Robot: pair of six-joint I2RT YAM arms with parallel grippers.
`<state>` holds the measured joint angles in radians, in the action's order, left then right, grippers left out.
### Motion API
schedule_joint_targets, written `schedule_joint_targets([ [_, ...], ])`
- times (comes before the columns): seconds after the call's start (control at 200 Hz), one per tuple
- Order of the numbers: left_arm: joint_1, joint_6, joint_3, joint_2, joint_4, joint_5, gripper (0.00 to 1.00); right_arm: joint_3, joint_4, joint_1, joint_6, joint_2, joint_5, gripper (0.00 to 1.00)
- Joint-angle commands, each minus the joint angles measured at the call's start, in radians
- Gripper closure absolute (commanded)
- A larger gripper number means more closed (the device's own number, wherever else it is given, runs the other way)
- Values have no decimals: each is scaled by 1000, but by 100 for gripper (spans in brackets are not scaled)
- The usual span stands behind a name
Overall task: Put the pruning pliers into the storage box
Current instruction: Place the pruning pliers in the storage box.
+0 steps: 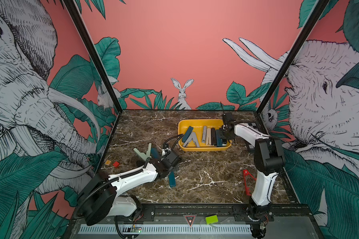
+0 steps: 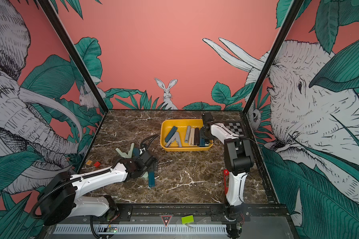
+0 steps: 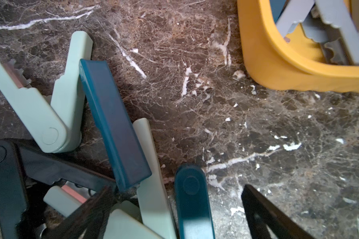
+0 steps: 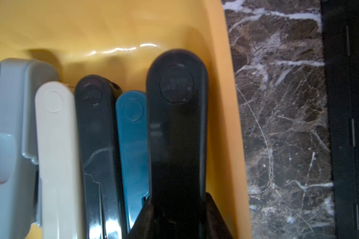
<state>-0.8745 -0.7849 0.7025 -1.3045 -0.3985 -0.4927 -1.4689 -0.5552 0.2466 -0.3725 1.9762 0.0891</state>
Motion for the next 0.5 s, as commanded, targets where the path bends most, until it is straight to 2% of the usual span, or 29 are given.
schedule_joint_targets([
  [0.0, -4, -2, 18, -1, -15, -26, 1, -19, -8, -3, 12, 22, 1, 67],
  [0.18, -4, -4, 17, -1, -15, -26, 1, -16, -11, -6, 16, 20, 18, 54],
  [0.49, -4, -7, 15, -7, -14, -21, 1, -22, -21, -6, 18, -9, 38, 44],
])
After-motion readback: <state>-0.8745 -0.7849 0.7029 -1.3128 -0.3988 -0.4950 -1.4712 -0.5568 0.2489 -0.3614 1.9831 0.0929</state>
